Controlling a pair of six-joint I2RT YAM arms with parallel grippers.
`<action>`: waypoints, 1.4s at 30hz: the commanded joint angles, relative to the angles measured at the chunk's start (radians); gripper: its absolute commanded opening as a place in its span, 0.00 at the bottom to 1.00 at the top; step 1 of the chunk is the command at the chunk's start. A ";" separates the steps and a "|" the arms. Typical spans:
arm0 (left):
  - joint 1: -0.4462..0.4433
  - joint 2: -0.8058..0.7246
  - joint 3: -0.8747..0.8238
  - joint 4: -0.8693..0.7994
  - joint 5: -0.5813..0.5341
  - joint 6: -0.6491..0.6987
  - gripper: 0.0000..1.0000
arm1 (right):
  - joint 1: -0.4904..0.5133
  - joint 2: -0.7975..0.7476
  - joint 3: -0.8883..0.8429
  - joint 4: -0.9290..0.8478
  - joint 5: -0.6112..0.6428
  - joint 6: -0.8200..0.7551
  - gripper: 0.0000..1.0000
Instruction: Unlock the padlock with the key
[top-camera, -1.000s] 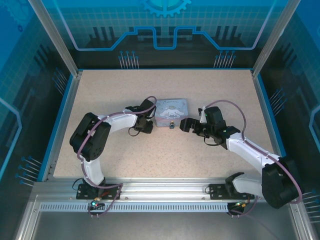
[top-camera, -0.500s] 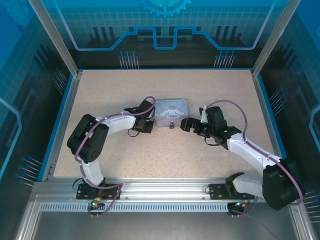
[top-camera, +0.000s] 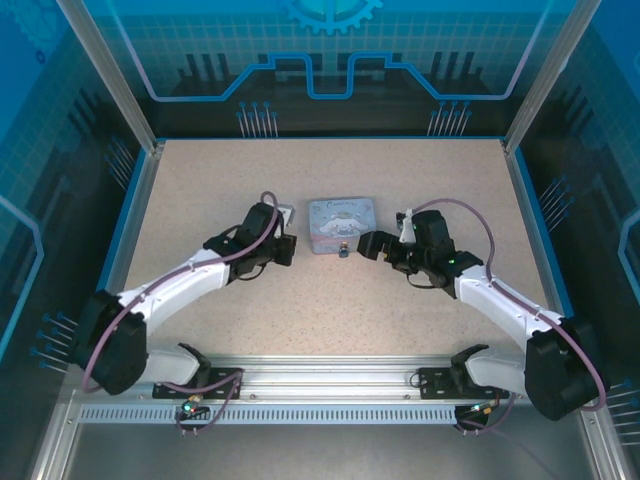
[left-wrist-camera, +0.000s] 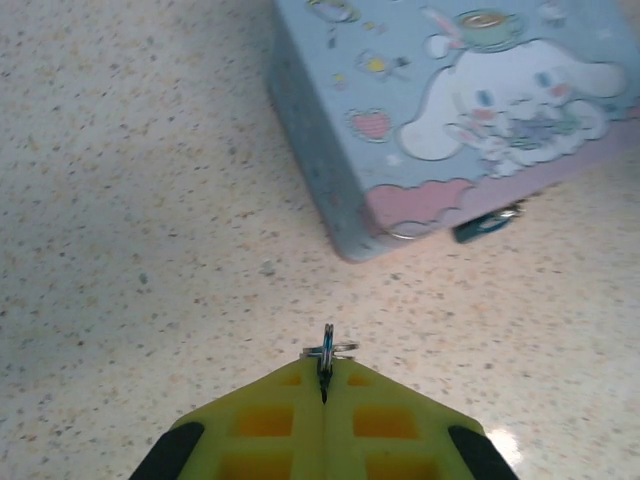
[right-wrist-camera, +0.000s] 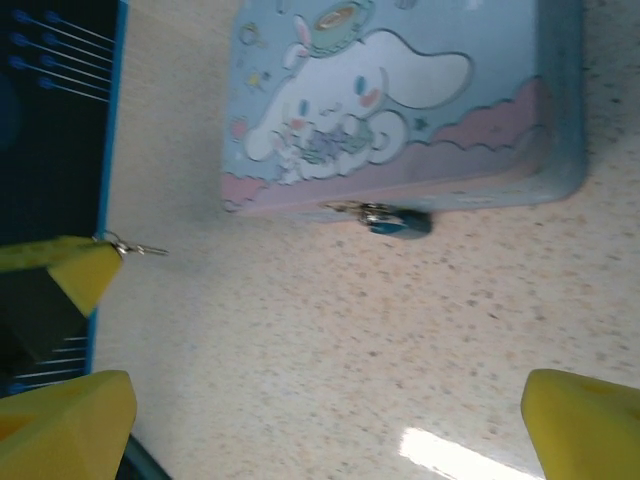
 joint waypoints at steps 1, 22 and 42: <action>-0.026 -0.074 -0.053 0.140 0.076 -0.038 0.00 | -0.012 0.007 0.032 0.135 -0.104 0.137 0.99; -0.191 -0.055 -0.032 0.439 0.046 -0.202 0.00 | 0.147 0.110 0.025 0.461 -0.006 0.668 0.77; -0.304 0.124 -0.109 0.414 0.038 -0.216 0.00 | 0.096 -0.134 -0.127 0.006 0.249 0.510 0.80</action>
